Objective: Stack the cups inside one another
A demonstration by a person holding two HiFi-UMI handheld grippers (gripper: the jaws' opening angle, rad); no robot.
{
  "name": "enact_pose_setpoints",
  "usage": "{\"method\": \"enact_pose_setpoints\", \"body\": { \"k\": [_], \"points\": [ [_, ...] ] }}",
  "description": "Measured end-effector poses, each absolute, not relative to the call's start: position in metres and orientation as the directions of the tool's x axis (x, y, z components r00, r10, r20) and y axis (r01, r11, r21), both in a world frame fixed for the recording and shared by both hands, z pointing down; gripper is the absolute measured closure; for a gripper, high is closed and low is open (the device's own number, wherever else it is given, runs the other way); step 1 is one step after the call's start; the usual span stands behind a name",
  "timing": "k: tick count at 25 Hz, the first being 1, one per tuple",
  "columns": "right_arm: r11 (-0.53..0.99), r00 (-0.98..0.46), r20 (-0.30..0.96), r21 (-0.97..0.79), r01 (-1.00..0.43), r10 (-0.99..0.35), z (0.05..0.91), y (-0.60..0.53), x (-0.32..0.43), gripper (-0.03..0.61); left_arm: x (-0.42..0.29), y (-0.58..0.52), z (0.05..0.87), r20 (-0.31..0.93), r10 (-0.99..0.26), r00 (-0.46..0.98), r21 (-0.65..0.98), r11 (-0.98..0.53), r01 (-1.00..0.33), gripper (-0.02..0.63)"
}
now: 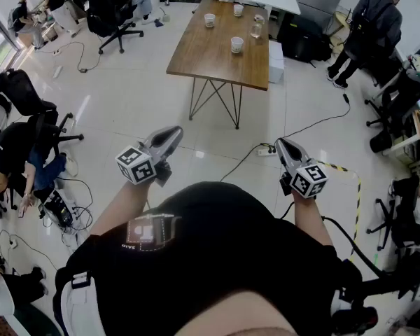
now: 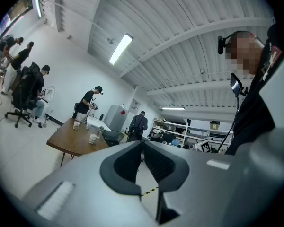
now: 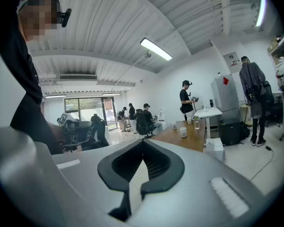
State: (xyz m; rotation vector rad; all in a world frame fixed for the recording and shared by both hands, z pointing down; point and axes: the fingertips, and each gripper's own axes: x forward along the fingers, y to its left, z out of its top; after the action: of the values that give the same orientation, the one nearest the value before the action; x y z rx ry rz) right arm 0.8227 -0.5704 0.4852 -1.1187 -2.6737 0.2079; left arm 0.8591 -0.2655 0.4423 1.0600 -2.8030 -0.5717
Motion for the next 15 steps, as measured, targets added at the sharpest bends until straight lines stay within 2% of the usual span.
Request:
{"method": "enact_pose_setpoints", "body": {
  "k": [10,15],
  "points": [
    [0.670,-0.640,0.198,-0.207,0.712,0.742,0.505,-0.588,0.821,0.565,0.866,-0.284,0.453,-0.028,-0.621,-0.783,0.393,0.713,-0.580,0.594],
    [0.666,-0.632,0.209,-0.203,0.718,0.746,0.510,-0.567,0.800,0.565,0.843,-0.263,0.464,-0.024,-0.615,-0.788,0.414,0.711,-0.568,0.594]
  ]
}}
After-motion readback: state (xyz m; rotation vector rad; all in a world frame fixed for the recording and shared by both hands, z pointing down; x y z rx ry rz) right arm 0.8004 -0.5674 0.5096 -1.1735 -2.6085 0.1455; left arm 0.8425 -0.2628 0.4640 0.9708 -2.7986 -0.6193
